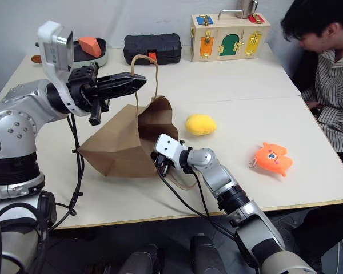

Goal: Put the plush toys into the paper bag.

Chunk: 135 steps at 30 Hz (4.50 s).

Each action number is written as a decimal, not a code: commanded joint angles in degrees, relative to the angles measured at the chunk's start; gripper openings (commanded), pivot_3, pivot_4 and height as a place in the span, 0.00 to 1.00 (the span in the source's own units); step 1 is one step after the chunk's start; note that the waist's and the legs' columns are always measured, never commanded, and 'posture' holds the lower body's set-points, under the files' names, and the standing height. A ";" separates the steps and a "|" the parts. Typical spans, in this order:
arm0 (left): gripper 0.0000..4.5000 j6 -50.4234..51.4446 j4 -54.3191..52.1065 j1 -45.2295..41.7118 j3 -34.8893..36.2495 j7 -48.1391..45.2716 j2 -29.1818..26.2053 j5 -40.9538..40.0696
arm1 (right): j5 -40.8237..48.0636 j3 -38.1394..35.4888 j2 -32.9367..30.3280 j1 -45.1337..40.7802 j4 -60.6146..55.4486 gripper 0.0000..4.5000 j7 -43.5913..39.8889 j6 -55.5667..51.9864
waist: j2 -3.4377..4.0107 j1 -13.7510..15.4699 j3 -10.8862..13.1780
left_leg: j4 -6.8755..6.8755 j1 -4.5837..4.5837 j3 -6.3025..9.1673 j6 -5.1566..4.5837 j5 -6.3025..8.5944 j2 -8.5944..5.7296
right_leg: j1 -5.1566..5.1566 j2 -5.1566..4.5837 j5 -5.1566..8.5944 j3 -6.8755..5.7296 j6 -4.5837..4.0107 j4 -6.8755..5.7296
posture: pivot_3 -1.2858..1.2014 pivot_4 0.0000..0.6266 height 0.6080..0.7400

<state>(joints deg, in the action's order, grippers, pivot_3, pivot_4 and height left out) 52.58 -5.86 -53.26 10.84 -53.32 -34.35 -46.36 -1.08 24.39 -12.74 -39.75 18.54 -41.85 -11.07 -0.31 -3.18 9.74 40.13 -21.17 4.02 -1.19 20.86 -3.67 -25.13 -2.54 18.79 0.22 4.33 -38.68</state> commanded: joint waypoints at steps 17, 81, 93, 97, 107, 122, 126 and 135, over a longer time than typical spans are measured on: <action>0.00 -8.29 -2.66 7.09 -4.42 -4.15 -3.26 3.82 | 11.10 -11.94 -4.91 8.37 -29.67 0.00 -2.57 -17.03 | 0.17 0.38 -0.08 | -0.05 -0.12 0.05 0.00 0.00 -0.04 | -0.07 -0.01 0.00 0.03 0.00 0.06 | 0.52 0.24 1.00; 0.00 -6.92 -2.70 6.06 -4.92 -4.38 -2.21 1.23 | -29.08 6.26 -12.90 -15.90 8.29 0.01 8.46 68.63 | 0.17 0.55 -0.06 | -0.02 -0.06 -0.04 0.12 0.01 -0.12 | -0.35 0.03 0.02 0.07 -0.03 0.12 | 0.52 0.24 1.00; 0.00 -5.78 -4.75 7.29 -4.58 -3.90 -2.23 0.30 | -22.80 6.98 -5.05 -19.54 21.83 0.46 3.05 66.30 | 0.18 -1.14 -0.06 | 0.00 -0.02 0.11 0.13 0.00 -0.10 | -0.35 0.03 0.01 -0.06 -0.03 0.02 | 0.52 0.24 1.00; 0.00 -5.67 -4.91 7.79 -4.44 -3.73 -2.27 0.24 | -16.84 3.38 -10.17 -14.02 9.74 0.77 0.86 62.24 | 0.18 -1.11 -0.06 | -0.01 -0.02 0.17 0.13 0.00 -0.10 | -0.35 0.03 0.02 -0.08 -0.03 0.02 | 0.52 0.24 1.00; 0.00 -5.98 -3.92 8.31 -5.10 -4.77 -1.96 0.30 | 6.90 -24.55 -34.72 17.07 -34.43 0.99 -4.00 23.53 | 0.17 1.62 -0.05 | -0.05 -0.16 0.14 0.11 0.02 -0.12 | -0.29 0.01 0.02 0.06 -0.03 0.17 | 0.52 0.24 1.00; 0.00 -7.82 -1.47 6.36 -5.95 -5.95 -0.37 1.07 | -9.49 -44.47 -42.91 47.92 -31.50 0.99 1.10 6.22 | 0.15 4.07 -0.06 | 0.02 0.06 -0.15 -0.02 0.08 -0.18 | -0.12 0.03 0.01 0.35 -0.03 0.35 | 0.52 0.24 1.00; 0.00 -8.10 -0.97 5.90 -5.70 -6.10 -0.72 1.06 | -14.56 -37.65 -43.94 43.70 -22.66 0.80 3.11 9.26 | 0.15 4.00 -0.06 | 0.01 0.04 -0.15 -0.01 0.07 -0.18 | -0.16 0.03 0.01 0.33 -0.03 0.37 | 0.52 0.24 1.00; 0.00 -8.14 -0.16 5.70 -4.82 -5.90 -1.74 1.20 | -7.96 -38.58 -42.42 40.03 -23.36 0.14 2.39 13.03 | 0.15 3.98 -0.06 | 0.03 0.02 -0.15 -0.01 0.07 -0.18 | -0.15 0.02 0.01 0.32 -0.03 0.40 | 0.52 0.24 1.00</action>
<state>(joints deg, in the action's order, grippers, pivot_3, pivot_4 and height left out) 45.42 -5.80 -46.33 4.14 -59.06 -35.30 -44.91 -12.51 -11.96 -55.67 1.74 -2.02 -38.99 0.12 -0.15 0.80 9.69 40.15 -21.15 3.87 -1.20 20.93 -3.85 -25.27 -2.52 18.80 0.54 4.30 -38.29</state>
